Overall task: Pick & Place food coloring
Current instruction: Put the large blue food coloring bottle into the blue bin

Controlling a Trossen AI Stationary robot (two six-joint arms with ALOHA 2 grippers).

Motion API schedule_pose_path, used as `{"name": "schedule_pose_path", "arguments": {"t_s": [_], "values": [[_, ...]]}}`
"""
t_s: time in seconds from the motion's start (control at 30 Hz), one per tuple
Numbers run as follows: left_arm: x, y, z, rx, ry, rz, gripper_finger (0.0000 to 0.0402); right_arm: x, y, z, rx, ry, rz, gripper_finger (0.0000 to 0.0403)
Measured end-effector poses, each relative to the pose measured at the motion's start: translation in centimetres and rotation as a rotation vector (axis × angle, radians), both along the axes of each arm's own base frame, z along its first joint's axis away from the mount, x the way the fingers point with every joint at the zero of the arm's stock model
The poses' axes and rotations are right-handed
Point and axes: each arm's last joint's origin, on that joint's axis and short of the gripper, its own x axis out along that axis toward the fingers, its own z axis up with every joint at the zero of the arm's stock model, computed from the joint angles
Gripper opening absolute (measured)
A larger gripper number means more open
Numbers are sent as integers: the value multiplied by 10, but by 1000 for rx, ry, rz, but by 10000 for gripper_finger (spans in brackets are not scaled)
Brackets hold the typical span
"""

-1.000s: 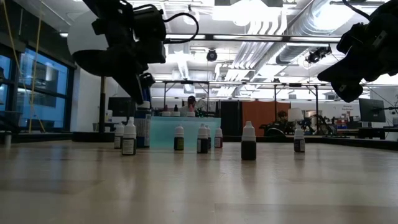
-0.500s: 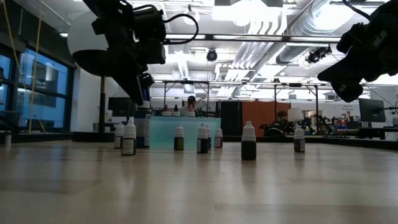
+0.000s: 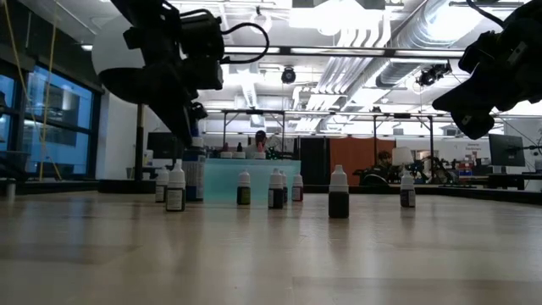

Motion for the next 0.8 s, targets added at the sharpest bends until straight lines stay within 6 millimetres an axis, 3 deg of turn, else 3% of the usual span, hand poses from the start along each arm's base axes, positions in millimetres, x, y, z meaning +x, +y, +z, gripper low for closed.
{"name": "schedule_pose_path", "arguments": {"t_s": [0.8], "values": [[2, 1, -4, -39, -46, 60, 137, 0, 0, 0, 1, 0, 0, 0]]}}
